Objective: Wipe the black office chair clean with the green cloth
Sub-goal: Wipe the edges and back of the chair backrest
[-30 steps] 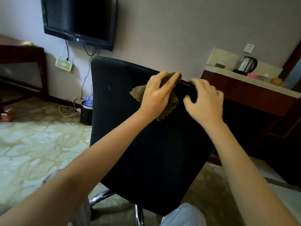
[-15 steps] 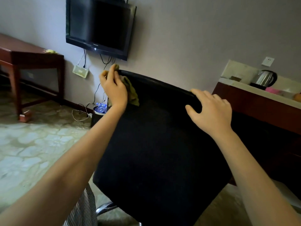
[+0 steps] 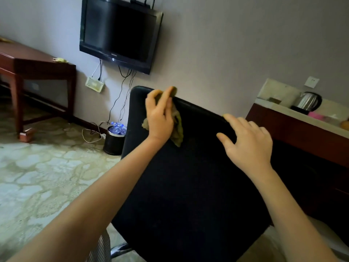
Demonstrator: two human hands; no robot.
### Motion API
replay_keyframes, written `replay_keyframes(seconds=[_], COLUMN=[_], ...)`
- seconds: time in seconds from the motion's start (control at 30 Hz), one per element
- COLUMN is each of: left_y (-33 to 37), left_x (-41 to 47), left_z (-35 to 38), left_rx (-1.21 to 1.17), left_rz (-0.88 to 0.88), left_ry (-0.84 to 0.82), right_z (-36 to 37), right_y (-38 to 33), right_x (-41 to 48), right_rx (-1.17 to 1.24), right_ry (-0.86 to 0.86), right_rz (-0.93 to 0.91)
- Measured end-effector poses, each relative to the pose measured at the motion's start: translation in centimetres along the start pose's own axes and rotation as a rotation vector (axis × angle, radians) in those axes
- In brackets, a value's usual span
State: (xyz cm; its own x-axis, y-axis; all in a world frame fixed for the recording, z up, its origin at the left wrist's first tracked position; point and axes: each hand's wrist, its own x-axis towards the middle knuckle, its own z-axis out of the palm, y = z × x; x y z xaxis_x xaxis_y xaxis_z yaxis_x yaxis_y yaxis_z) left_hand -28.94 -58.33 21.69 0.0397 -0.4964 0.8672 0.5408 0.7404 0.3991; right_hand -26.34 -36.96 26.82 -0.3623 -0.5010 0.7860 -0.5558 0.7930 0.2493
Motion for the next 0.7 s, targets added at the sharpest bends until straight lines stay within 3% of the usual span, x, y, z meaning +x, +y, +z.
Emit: replay_keyframes(seconds=[0.17,0.27,0.47,0.6,0.7], left_y=[-5.2,-7.7,-5.1,0.5,4.6], left_x=[3.9,4.0,0.3,-2.1,-2.3], left_z=[-2.3,-3.0,-1.2,1.4,2.7], left_rx=[-0.004,0.021,-0.043,-0.11,-0.171], left_rz=[-0.511,-0.851,-0.826,-0.691,-0.717], left_ry=[0.163,0.158,0.155,0.149,0.192], right_z=[0.3,0.6,1.1,1.6,1.6], right_y=[-1.0,-1.9,-3.1,-3.4,-3.5], right_x=[0.4,0.6,1.3,1.6,1.5], right_rx=[-0.016,-0.038,-0.072,-0.115,-0.139], right_ry=[0.084,0.087,0.092,0.116,0.119], right_rz=[-0.02,-0.02,-0.001,-0.016,-0.036])
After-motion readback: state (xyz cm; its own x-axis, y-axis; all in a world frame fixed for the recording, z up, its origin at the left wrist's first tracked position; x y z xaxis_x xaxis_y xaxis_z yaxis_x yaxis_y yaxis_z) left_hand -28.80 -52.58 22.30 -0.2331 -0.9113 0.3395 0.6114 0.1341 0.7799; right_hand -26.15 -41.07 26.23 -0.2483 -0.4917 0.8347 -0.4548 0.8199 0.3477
